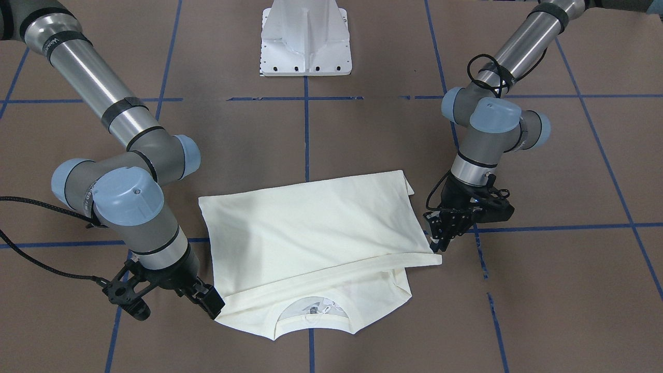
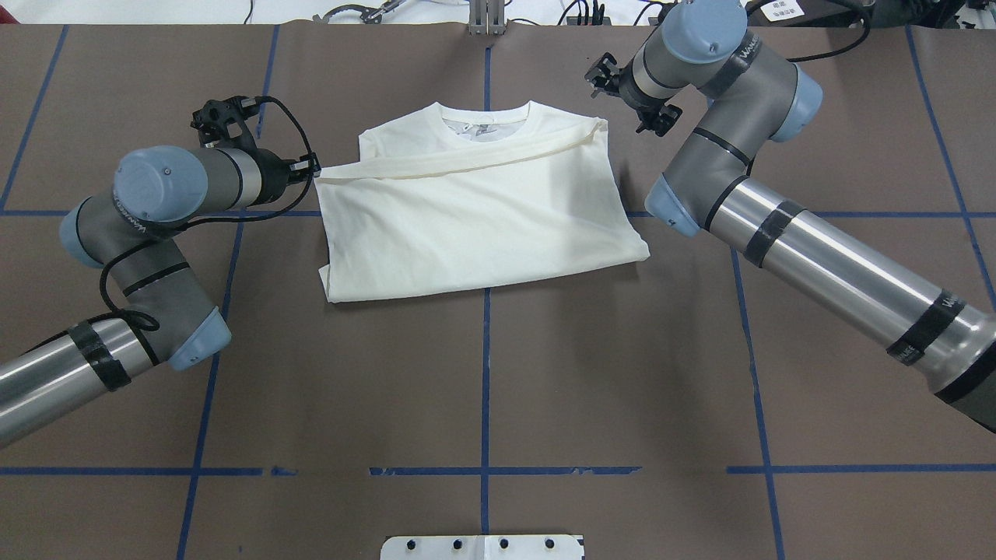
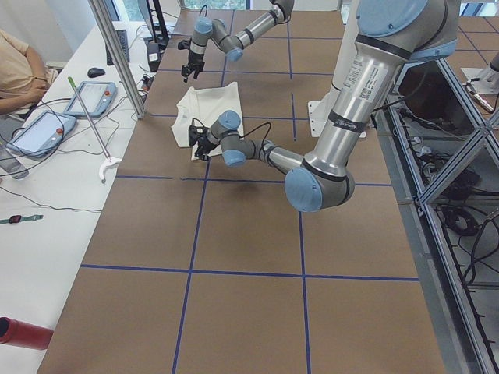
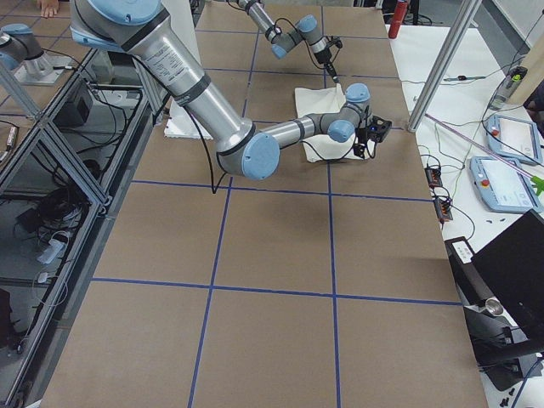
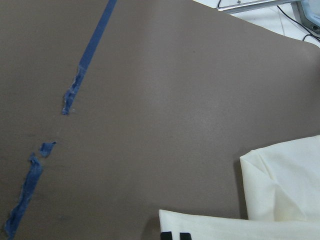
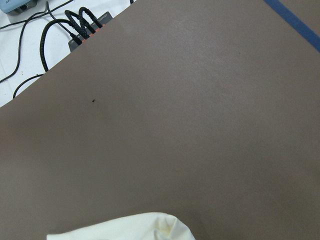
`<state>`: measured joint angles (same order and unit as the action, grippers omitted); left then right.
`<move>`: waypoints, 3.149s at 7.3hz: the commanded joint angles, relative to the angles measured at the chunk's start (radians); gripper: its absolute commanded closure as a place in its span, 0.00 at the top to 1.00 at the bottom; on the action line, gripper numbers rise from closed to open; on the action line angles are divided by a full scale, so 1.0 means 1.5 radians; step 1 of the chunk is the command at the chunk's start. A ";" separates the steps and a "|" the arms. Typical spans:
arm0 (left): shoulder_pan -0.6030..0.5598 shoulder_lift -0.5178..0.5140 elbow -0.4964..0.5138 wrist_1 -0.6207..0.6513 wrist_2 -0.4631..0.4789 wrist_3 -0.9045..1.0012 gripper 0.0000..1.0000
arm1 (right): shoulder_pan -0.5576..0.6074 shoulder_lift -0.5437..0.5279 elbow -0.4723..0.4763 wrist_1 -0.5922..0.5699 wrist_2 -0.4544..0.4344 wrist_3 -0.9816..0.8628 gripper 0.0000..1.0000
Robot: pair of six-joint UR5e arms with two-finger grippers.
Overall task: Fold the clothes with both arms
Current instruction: 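Release the hem and move the right gripper to the folded shirt's side, then grasp the folded shirt's side edge with the right gripper, then drag the folded shirt toward the robot with the right gripper while the left gripper approaches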
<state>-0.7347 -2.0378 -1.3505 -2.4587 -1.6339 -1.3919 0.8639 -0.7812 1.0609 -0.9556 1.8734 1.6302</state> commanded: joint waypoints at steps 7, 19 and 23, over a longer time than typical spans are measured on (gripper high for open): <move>-0.033 0.008 -0.041 0.001 -0.071 -0.012 0.48 | -0.128 -0.279 0.350 -0.007 -0.027 0.098 1.00; -0.030 0.005 -0.048 -0.002 -0.082 -0.012 0.45 | -0.180 -0.457 0.579 -0.005 -0.018 0.095 0.00; -0.027 -0.001 -0.085 -0.010 -0.153 -0.017 0.45 | -0.465 -0.620 0.836 -0.005 -0.001 0.287 0.00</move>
<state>-0.7764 -2.0369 -1.4492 -2.4744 -1.8158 -1.4124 0.3020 -1.6949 2.2619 -0.9633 1.8765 1.9793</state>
